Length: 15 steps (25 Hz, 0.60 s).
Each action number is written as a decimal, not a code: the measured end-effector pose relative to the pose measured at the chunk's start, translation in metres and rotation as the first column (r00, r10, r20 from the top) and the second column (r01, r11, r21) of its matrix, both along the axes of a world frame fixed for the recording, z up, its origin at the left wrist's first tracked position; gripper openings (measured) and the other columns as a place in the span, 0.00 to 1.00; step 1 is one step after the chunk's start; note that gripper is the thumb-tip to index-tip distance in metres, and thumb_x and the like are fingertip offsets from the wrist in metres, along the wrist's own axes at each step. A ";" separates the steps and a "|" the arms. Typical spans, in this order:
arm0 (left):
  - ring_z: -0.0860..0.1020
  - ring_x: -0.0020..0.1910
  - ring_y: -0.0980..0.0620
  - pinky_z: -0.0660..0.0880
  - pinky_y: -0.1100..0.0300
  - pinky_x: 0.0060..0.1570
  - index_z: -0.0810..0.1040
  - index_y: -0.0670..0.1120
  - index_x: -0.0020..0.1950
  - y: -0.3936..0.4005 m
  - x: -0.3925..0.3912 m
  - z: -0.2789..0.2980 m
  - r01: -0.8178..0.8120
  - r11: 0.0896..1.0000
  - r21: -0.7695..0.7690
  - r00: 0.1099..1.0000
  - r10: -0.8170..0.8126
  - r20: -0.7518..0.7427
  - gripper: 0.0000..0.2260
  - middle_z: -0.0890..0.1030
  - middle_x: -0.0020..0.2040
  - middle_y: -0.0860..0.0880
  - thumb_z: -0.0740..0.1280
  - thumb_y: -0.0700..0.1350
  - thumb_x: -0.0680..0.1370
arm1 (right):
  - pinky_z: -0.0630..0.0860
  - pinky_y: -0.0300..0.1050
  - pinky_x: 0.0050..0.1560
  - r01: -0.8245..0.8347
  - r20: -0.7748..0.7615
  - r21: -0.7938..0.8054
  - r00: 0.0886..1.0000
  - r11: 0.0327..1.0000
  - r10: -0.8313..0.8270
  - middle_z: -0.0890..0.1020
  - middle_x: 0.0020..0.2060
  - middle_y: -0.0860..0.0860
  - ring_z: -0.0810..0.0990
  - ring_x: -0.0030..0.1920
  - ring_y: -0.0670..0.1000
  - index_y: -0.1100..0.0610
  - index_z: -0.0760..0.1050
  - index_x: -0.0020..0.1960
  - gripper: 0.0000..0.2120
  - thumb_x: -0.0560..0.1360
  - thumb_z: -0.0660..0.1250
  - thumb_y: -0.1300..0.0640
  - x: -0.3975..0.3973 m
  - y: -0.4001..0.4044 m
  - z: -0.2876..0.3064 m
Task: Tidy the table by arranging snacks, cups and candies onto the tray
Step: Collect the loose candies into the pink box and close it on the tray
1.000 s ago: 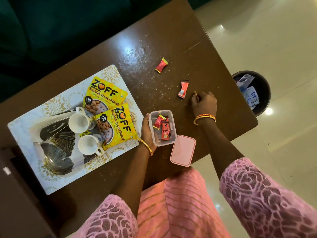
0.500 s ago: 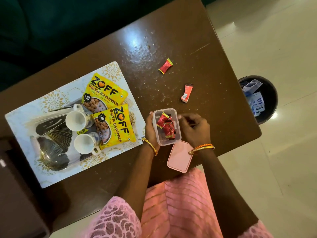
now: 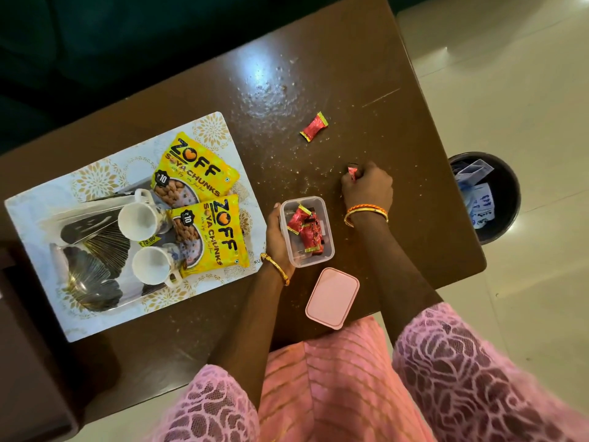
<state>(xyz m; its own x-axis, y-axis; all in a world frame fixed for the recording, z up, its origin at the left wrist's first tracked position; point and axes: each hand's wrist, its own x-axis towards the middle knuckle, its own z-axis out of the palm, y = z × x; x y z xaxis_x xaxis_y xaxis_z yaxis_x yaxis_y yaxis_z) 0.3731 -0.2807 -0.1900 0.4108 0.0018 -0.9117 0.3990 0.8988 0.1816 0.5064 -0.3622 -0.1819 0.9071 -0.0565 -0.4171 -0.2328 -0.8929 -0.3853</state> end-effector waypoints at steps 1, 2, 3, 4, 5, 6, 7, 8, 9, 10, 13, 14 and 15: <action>0.69 0.63 0.43 0.62 0.42 0.70 0.64 0.48 0.73 0.000 0.001 0.000 -0.009 1.000 0.004 1.000 0.009 0.001 0.28 0.71 0.64 0.43 0.49 0.62 0.78 | 0.79 0.53 0.50 0.006 0.005 0.008 1.000 1.000 -0.006 0.82 0.49 0.60 0.80 0.49 0.60 0.61 0.77 0.52 0.12 0.74 0.65 0.53 0.000 -0.002 0.003; 0.69 0.63 0.43 0.62 0.42 0.69 0.64 0.48 0.73 0.000 0.001 0.000 -0.017 1.000 0.008 1.000 0.017 0.008 0.28 0.71 0.63 0.43 0.49 0.62 0.78 | 0.79 0.50 0.48 0.040 -0.016 0.040 0.999 0.998 -0.039 0.82 0.48 0.60 0.80 0.48 0.59 0.61 0.78 0.51 0.12 0.74 0.64 0.54 0.001 -0.004 0.008; 0.69 0.62 0.43 0.62 0.42 0.68 0.64 0.48 0.73 0.000 0.002 0.001 -0.023 1.000 0.011 1.000 0.023 0.018 0.28 0.71 0.63 0.43 0.48 0.61 0.78 | 0.76 0.45 0.46 0.085 -0.055 0.091 0.995 0.992 -0.081 0.83 0.48 0.60 0.80 0.46 0.58 0.61 0.79 0.50 0.11 0.75 0.64 0.54 0.002 -0.007 0.015; 0.69 0.62 0.43 0.63 0.43 0.68 0.64 0.48 0.73 0.000 0.003 0.002 -0.028 1.000 0.009 0.999 0.028 0.028 0.28 0.71 0.62 0.43 0.48 0.61 0.79 | 0.73 0.42 0.44 0.123 -0.098 0.145 0.989 0.982 -0.110 0.83 0.49 0.60 0.80 0.44 0.55 0.61 0.80 0.51 0.11 0.75 0.64 0.55 0.001 -0.010 0.024; 0.70 0.61 0.43 0.64 0.43 0.66 0.64 0.47 0.73 0.000 0.003 0.003 -0.026 1.000 0.006 0.999 0.026 0.035 0.28 0.72 0.61 0.43 0.47 0.61 0.79 | 0.71 0.40 0.44 0.145 -0.138 0.198 0.983 0.969 -0.119 0.84 0.49 0.59 0.79 0.44 0.53 0.61 0.80 0.52 0.11 0.75 0.65 0.56 -0.001 -0.014 0.033; 0.71 0.60 0.44 0.66 0.43 0.65 0.64 0.47 0.73 0.000 0.004 0.004 -0.017 1.000 0.004 0.999 0.017 0.037 0.28 0.73 0.60 0.43 0.47 0.61 0.79 | 0.71 0.39 0.45 0.150 -0.182 0.256 0.978 0.955 -0.105 0.84 0.49 0.58 0.79 0.44 0.52 0.61 0.80 0.53 0.11 0.75 0.65 0.57 -0.005 -0.018 0.044; 0.72 0.59 0.44 0.67 0.43 0.64 0.65 0.47 0.72 0.001 0.006 0.005 -0.001 1.000 0.002 0.999 0.001 0.035 0.28 0.74 0.60 0.43 0.47 0.61 0.79 | 0.73 0.40 0.45 0.139 -0.232 0.324 0.971 0.936 -0.064 0.84 0.48 0.57 0.79 0.45 0.52 0.61 0.80 0.54 0.11 0.75 0.66 0.57 -0.011 -0.021 0.055; 0.72 0.60 0.44 0.66 0.43 0.65 0.66 0.47 0.72 0.002 0.008 0.007 0.011 1.000 -0.012 0.999 -0.011 0.044 0.27 0.74 0.60 0.43 0.48 0.60 0.79 | 0.75 0.43 0.46 0.115 -0.285 0.391 0.959 0.913 0.001 0.84 0.46 0.56 0.80 0.45 0.52 0.60 0.80 0.53 0.10 0.75 0.66 0.57 -0.019 -0.023 0.065; 0.71 0.61 0.42 0.65 0.42 0.66 0.66 0.48 0.72 0.004 0.010 0.009 0.027 0.999 -0.028 0.998 -0.025 0.060 0.27 0.74 0.62 0.42 0.48 0.60 0.79 | 0.78 0.45 0.45 0.091 -0.336 0.454 0.939 0.887 0.076 0.84 0.43 0.53 0.81 0.45 0.51 0.59 0.81 0.51 0.08 0.74 0.67 0.57 -0.028 -0.023 0.073; 0.71 0.63 0.40 0.64 0.40 0.67 0.66 0.48 0.72 0.006 0.011 0.009 0.049 0.998 -0.029 0.996 -0.046 0.070 0.26 0.73 0.64 0.40 0.49 0.60 0.79 | 0.79 0.44 0.44 0.071 -0.379 0.496 0.914 0.865 0.142 0.83 0.40 0.51 0.81 0.43 0.50 0.57 0.82 0.48 0.06 0.73 0.68 0.58 -0.037 -0.022 0.077; 0.72 0.63 0.40 0.61 0.38 0.70 0.68 0.48 0.71 0.006 0.010 0.006 0.024 0.999 -0.028 0.998 -0.022 0.058 0.28 0.73 0.65 0.39 0.49 0.62 0.78 | 0.78 0.36 0.35 0.120 -0.410 0.503 0.905 0.856 0.114 0.80 0.35 0.49 0.78 0.37 0.45 0.51 0.80 0.38 0.07 0.69 0.73 0.62 -0.046 -0.016 0.074; 0.72 0.60 0.41 0.61 0.40 0.71 0.69 0.46 0.71 0.006 0.010 0.005 -0.035 0.998 -0.048 0.996 0.038 0.075 0.28 0.74 0.62 0.40 0.50 0.61 0.78 | 0.77 0.36 0.34 0.189 -0.405 0.485 0.914 0.854 0.028 0.80 0.35 0.50 0.77 0.36 0.46 0.51 0.79 0.37 0.07 0.68 0.73 0.63 -0.042 -0.013 0.068; 0.72 0.59 0.43 0.61 0.41 0.70 0.69 0.46 0.70 0.007 0.009 0.003 -0.080 0.996 -0.049 0.992 0.084 0.089 0.28 0.74 0.60 0.42 0.50 0.61 0.78 | 0.76 0.38 0.36 0.254 -0.392 0.468 0.918 0.846 -0.059 0.80 0.35 0.51 0.76 0.36 0.46 0.53 0.79 0.38 0.07 0.69 0.72 0.63 -0.036 -0.009 0.061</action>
<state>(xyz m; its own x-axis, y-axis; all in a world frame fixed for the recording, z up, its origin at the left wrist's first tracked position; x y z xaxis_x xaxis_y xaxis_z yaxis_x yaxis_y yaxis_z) 0.3824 -0.2740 -0.1869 0.4922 -0.0014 -0.8705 0.3070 0.9361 0.1720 0.4708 -0.3713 -0.1207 0.6913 0.1196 -0.7126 -0.5582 -0.5378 -0.6318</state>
